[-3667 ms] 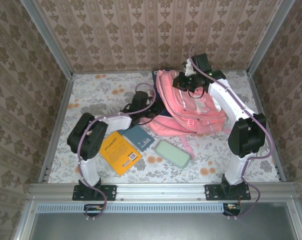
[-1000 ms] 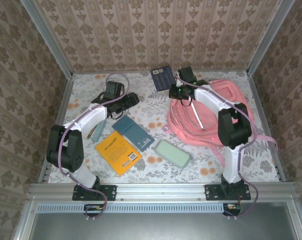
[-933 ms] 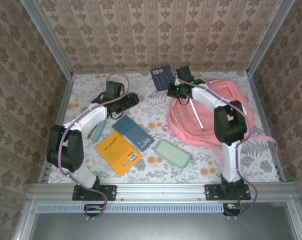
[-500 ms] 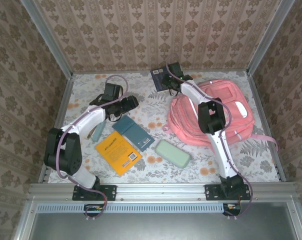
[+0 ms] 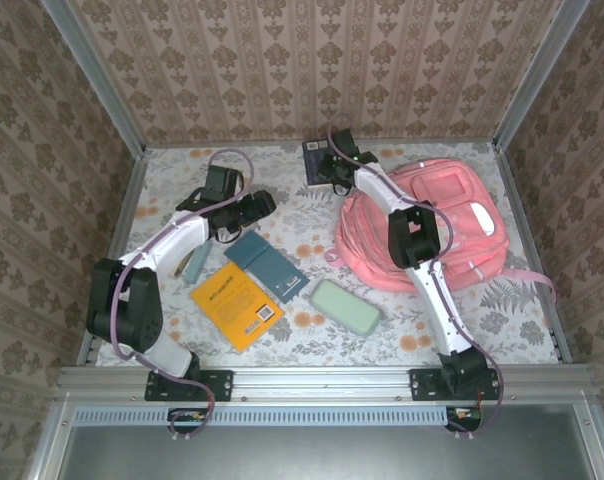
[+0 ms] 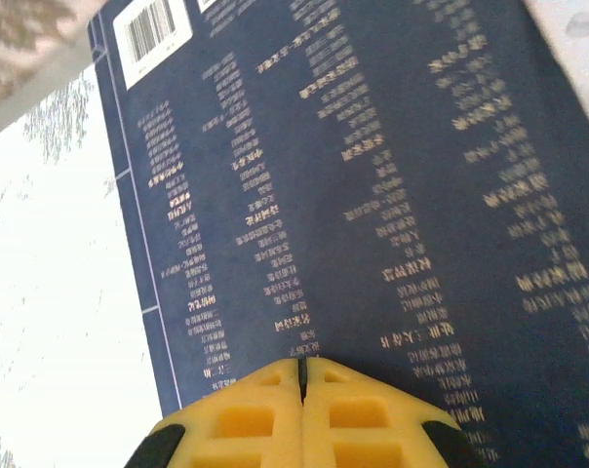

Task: Pack the student bag
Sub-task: Move the book to the top-center of the table.

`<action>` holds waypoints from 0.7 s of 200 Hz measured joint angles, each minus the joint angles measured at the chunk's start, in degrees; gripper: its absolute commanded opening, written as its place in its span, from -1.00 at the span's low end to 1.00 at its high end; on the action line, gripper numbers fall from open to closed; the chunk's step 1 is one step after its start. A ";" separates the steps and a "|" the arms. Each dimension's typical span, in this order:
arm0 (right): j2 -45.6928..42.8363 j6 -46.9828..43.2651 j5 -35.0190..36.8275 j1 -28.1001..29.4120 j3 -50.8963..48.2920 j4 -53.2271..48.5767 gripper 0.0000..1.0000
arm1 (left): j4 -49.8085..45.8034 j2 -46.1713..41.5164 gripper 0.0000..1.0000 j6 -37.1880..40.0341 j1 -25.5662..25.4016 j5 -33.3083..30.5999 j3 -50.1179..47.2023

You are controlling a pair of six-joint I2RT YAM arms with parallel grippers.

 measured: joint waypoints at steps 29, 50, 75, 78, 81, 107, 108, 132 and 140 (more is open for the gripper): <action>-8.26 0.52 -2.69 2.95 -13.38 0.09 -1.00 | 0.02 0.42 0.61 0.02 0.15 0.11 0.00; -13.20 1.03 -4.46 5.95 -21.38 0.31 -1.00 | 0.04 0.72 0.61 0.02 0.37 0.20 0.00; -18.47 2.29 -6.32 9.42 -30.34 1.95 -1.00 | 0.20 1.25 0.61 0.04 0.66 0.37 0.00; -19.06 2.43 -6.56 9.81 -31.47 2.29 -1.00 | 0.22 1.33 0.61 0.04 0.68 0.42 0.00; -19.85 2.64 -6.75 10.23 -32.74 2.60 -1.00 | 0.31 1.46 0.61 0.04 0.68 0.48 0.00; -23.89 3.26 -7.34 12.41 -39.26 3.98 -1.00 | 0.83 2.80 0.60 0.39 0.72 1.38 0.00; -24.09 3.26 -7.37 12.50 -39.47 3.98 -1.00 | 0.85 2.84 0.60 0.42 0.72 1.40 0.02; -26.12 2.14 -7.13 13.00 -41.88 3.28 -0.91 | 1.46 5.14 0.54 1.18 0.76 2.86 0.37; -26.88 1.40 -6.56 12.87 -42.34 2.69 -0.74 | 1.73 6.27 0.52 1.57 0.81 3.56 0.90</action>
